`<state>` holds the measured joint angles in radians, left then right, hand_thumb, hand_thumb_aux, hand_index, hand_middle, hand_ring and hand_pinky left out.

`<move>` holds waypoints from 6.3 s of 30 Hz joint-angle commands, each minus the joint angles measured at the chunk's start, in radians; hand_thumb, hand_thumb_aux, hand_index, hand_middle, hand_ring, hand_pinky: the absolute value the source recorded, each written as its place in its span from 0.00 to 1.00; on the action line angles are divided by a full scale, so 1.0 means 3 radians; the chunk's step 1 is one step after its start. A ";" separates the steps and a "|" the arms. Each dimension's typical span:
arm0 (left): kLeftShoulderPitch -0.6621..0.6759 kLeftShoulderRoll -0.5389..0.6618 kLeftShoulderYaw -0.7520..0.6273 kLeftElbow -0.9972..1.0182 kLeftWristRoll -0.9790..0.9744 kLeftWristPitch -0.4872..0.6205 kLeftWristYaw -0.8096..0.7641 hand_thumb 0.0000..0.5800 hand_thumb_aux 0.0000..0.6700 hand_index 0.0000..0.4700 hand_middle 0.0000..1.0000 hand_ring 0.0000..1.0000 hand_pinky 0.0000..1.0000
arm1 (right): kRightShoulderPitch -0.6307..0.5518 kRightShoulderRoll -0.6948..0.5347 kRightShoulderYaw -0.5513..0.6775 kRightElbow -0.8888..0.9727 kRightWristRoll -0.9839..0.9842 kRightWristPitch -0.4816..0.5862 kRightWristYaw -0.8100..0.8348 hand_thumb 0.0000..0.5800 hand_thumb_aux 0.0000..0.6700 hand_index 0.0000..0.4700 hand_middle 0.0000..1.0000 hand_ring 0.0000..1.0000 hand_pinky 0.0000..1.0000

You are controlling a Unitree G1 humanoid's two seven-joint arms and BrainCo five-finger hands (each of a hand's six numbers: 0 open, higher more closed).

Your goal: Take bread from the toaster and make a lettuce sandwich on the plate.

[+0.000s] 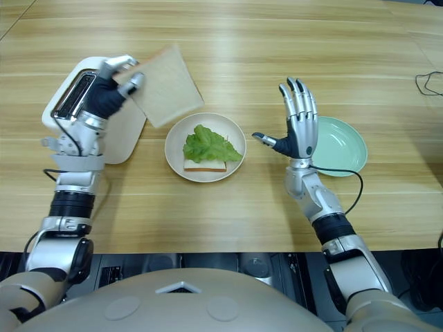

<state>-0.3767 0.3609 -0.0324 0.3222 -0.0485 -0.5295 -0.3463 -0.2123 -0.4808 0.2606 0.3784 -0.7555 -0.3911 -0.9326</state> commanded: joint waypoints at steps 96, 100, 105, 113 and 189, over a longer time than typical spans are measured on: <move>0.0700 0.0086 -0.0950 0.0202 -0.1253 -0.1374 -0.1932 1.00 1.00 0.98 1.00 1.00 1.00 | 0.0693 0.0063 0.0765 -0.1002 0.1576 -0.1369 0.3237 0.59 0.36 0.35 0.00 0.00 0.00; 0.0941 0.0318 -0.1198 0.0054 -0.1265 -0.1225 -0.2458 1.00 1.00 0.98 1.00 1.00 1.00 | 0.0770 -0.0019 0.0875 -0.0875 0.1591 -0.1270 0.3640 0.99 0.90 0.88 0.51 0.51 0.51; 0.1002 0.0372 -0.1333 0.0379 -0.0764 -0.1284 -0.2621 1.00 1.00 0.98 1.00 1.00 1.00 | 0.0833 -0.0068 0.0963 -0.0707 0.1532 -0.1197 0.3994 1.00 1.00 0.98 1.00 1.00 1.00; 0.0725 0.0153 -0.1114 0.1132 0.0043 -0.1421 -0.1985 1.00 1.00 0.98 1.00 1.00 1.00 | 0.0687 0.0035 0.0769 -0.0322 0.1124 -0.1020 0.3844 1.00 1.00 0.98 1.00 1.00 1.00; 0.0189 -0.0824 0.0170 0.1339 -0.0175 -0.1762 0.0302 0.00 0.00 0.00 0.00 0.00 0.00 | 0.0030 0.0964 -0.0558 0.0279 0.1335 -0.1356 0.1837 0.00 0.00 0.00 0.00 0.00 0.00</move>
<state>-0.3088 0.1159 0.0180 0.7043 -0.1125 -1.0698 -0.2521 -0.1923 -0.1939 0.1063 0.4423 -0.3515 -0.8065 -0.3892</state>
